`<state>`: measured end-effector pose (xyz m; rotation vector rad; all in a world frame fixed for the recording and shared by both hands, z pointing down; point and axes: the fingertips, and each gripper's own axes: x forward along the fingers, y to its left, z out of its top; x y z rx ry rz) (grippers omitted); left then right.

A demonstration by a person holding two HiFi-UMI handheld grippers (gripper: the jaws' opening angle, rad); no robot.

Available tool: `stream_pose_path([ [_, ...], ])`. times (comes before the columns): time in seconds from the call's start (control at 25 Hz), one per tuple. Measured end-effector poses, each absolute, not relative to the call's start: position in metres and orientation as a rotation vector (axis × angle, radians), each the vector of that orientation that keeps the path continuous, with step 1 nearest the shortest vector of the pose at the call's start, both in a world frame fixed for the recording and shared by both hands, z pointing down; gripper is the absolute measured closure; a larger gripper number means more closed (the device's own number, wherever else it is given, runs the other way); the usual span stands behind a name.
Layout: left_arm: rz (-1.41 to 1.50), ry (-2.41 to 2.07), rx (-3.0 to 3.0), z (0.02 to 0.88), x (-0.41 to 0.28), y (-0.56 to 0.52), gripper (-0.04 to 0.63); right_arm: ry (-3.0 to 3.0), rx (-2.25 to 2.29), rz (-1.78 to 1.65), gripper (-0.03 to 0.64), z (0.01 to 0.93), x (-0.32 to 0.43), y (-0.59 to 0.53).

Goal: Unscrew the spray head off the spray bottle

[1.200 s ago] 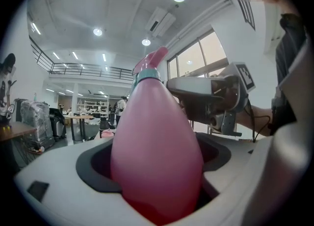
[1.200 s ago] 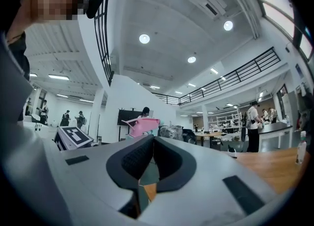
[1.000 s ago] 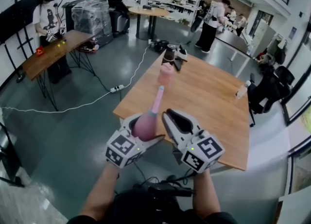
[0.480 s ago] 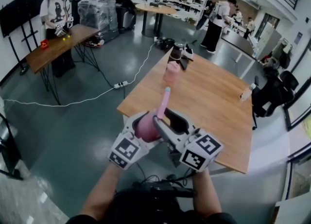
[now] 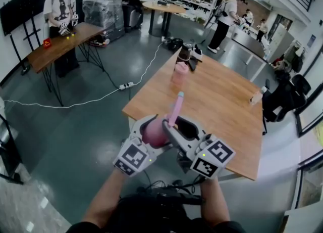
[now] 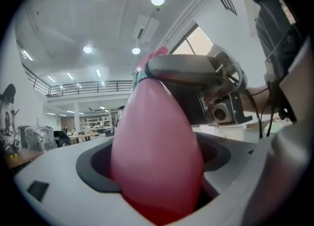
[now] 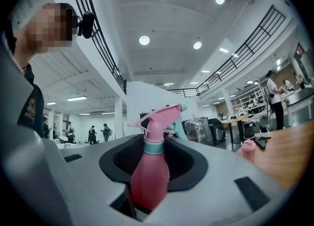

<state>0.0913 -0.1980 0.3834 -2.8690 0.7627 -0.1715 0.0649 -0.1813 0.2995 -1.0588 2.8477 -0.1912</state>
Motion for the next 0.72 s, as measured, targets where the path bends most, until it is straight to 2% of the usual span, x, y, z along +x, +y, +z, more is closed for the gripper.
stream_pose_path([
  [0.72, -0.189, 0.391, -2.986, 0.387, 0.102, -0.169, 0.155, 2.956, -0.896, -0.116, 0.485, 0.302, 0.071, -0.165],
])
